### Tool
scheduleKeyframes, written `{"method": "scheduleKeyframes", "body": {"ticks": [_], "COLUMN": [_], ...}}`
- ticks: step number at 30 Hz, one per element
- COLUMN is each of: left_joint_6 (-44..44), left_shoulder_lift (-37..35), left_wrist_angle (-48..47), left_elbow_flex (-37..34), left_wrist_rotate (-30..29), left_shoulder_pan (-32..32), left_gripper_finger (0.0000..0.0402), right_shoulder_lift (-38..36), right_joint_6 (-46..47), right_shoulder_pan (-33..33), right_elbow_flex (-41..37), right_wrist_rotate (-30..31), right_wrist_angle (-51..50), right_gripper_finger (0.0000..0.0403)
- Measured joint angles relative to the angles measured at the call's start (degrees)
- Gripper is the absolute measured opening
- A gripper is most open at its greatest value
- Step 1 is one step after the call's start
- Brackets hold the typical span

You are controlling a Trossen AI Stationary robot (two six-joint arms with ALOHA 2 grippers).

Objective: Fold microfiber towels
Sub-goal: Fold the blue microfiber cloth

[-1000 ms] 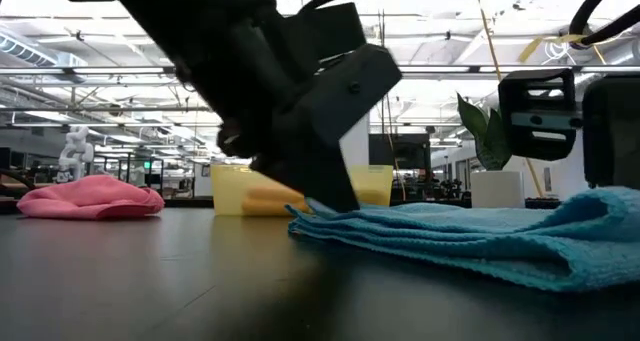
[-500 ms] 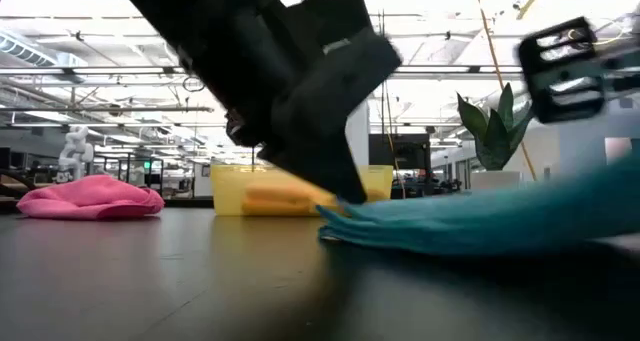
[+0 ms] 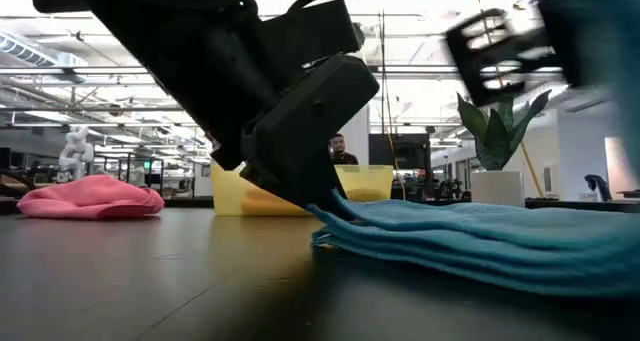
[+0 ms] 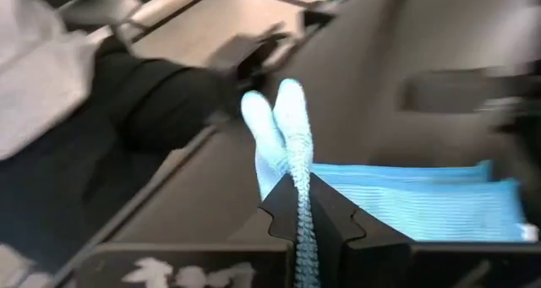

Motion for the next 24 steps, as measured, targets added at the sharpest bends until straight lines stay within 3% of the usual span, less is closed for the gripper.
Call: {"method": "scheduleKeyframes", "body": {"ticks": [5, 11, 17, 24], "left_joint_6": [0.0, 0.2, 2.5, 2.7], "left_shoulder_lift": [0.1, 0.1, -0.6, -4.6], "left_wrist_angle": [2.7, 3.1, 2.9, -0.5], "left_elbow_flex": [-1.8, -1.8, -1.8, -1.8], "left_wrist_rotate": [0.0, -1.4, -2.4, -3.4], "left_shoulder_pan": [-0.2, -0.4, -1.3, -2.7], "left_gripper_finger": [0.0003, 0.0019, 0.0003, 0.0018], "right_shoulder_lift": [0.0, 0.0, 0.5, 4.3], "right_joint_6": [-0.2, 0.0, 2.3, 2.3], "right_shoulder_pan": [-6.4, -11.2, -12.6, -12.8], "right_elbow_flex": [0.3, -0.6, -2.1, -2.3], "right_wrist_rotate": [0.1, 0.0, 0.0, -0.1], "right_wrist_angle": [0.2, 0.3, 1.1, 5.3], "right_gripper_finger": [0.0004, 0.0004, 0.0004, 0.0004]}}
